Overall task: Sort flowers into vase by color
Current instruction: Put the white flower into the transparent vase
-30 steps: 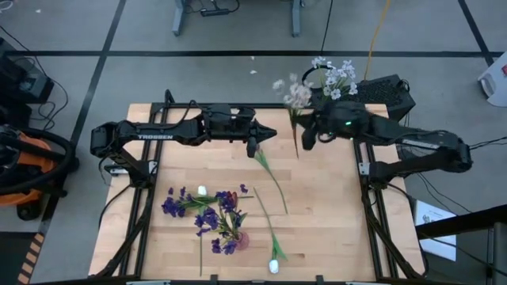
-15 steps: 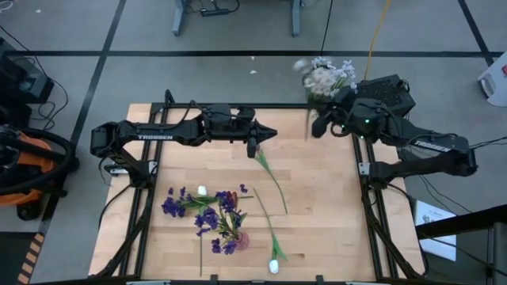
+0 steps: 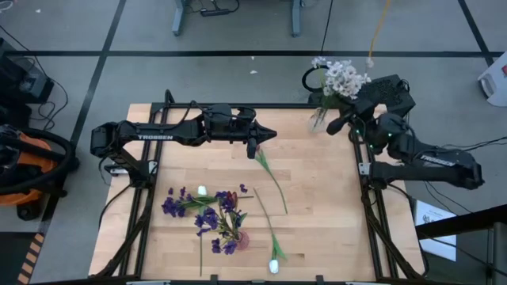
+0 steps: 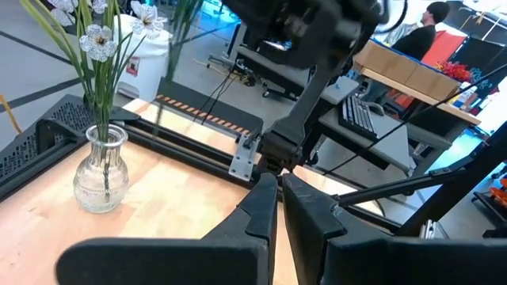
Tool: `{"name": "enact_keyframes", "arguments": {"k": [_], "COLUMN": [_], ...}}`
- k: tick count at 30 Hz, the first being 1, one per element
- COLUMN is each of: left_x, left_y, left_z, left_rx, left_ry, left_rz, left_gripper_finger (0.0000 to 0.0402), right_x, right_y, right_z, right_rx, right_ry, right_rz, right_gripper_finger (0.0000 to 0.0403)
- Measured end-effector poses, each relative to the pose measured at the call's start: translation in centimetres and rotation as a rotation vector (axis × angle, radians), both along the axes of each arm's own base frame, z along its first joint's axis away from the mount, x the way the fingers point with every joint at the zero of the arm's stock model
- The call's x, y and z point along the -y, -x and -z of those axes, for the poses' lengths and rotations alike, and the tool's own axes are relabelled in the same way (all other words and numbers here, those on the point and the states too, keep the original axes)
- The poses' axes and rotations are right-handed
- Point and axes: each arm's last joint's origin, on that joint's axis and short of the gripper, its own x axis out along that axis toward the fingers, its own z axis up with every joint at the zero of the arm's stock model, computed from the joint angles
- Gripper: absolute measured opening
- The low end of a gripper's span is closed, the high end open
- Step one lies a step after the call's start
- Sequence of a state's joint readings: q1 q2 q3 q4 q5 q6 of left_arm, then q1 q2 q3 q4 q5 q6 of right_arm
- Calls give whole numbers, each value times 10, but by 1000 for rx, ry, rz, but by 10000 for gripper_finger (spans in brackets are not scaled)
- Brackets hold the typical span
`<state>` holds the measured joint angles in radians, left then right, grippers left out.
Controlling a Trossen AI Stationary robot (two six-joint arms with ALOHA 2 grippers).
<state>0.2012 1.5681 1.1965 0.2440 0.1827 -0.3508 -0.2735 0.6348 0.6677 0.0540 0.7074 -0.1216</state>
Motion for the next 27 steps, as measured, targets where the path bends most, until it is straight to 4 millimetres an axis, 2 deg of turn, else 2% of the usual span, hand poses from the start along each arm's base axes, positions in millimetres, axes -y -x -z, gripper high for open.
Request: {"name": "enact_keyframes", "arguments": {"k": [8,13,20,27], "left_x": [0,0,3,3], "left_y": [0,0,-1,-1], "left_z": [0,0,0,0], "left_rx": [0,1,0,1], "left_ry": [2,9,10,11], "left_rz": [0,0,7,8], "left_gripper_finger": [29,29,29,29], "right_x": [9,15,19,24], "right_y": [3,7,8,-2], "right_z": [42,63,76,94], "right_rx": [35,80,47,-33], "right_ry": [154,178,167,113], "right_rz": [12,51,77,71], "right_gripper_finger": [0,0,0,6]}}
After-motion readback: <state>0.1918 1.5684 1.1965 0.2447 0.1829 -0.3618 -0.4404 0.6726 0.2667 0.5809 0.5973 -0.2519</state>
